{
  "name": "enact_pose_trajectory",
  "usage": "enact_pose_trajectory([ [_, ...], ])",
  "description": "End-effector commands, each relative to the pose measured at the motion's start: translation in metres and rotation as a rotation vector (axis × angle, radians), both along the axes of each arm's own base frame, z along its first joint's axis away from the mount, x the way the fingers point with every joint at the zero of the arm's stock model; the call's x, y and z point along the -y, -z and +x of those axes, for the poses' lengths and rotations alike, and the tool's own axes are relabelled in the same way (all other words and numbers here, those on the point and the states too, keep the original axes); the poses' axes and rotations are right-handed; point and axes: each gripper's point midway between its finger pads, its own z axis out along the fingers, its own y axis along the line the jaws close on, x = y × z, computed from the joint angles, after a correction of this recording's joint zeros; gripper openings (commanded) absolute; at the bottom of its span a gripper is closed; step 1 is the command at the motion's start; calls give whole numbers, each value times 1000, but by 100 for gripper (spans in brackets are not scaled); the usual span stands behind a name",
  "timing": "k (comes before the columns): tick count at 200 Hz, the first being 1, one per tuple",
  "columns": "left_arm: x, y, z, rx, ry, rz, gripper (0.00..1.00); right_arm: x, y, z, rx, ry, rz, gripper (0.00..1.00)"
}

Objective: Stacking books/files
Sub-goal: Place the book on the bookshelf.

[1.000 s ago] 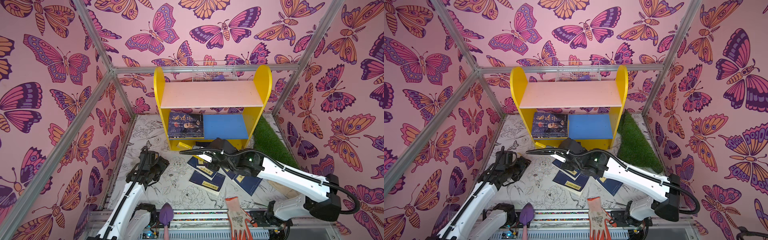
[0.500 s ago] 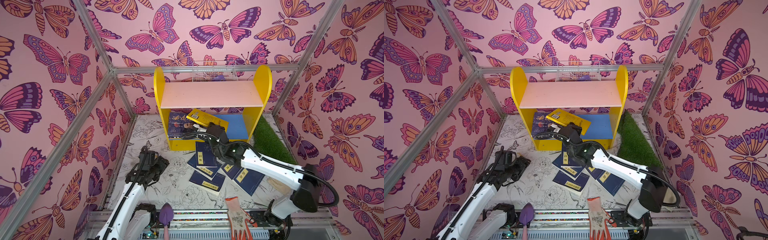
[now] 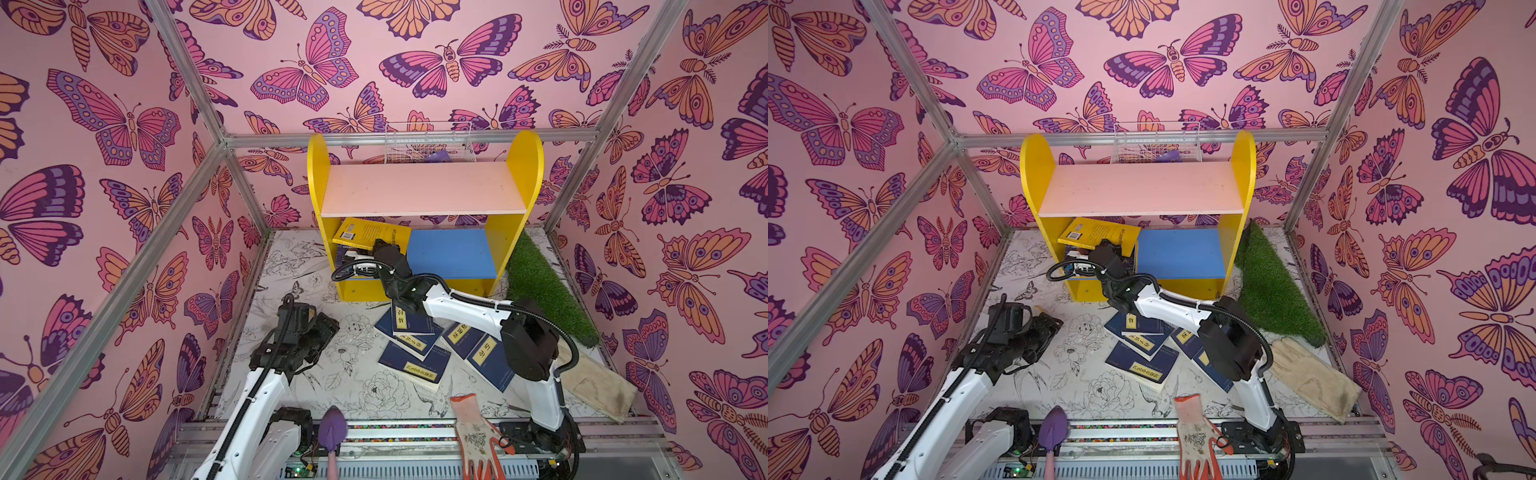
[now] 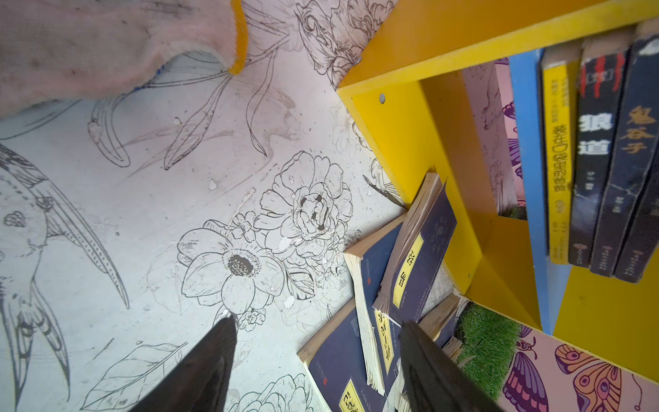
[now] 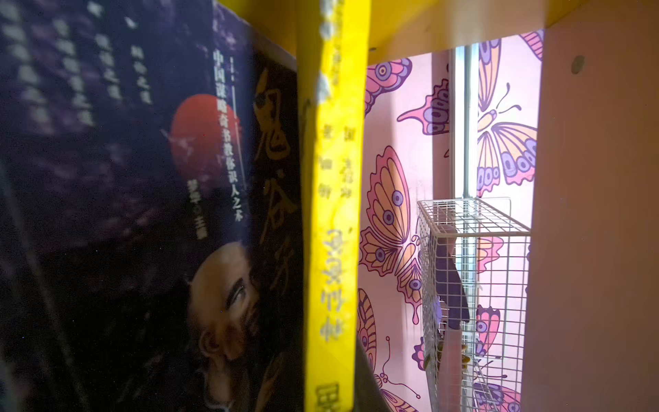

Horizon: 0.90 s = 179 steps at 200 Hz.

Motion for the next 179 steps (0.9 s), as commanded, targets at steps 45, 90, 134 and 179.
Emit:
enact_pose_trajectory([
  [45, 6, 9, 3, -52, 59, 11, 75, -9, -70, -23, 8, -89, 221, 81],
  [90, 4, 8, 7, -49, 51, 16, 75, -2, -76, -48, -203, -142, 276, 85],
  [134, 6, 7, 13, -54, 58, 13, 75, 13, -73, -70, -418, -169, 455, 84],
  [179, 15, 4, 21, -28, 81, -24, 75, 75, -53, -47, -749, 63, 1087, 75],
])
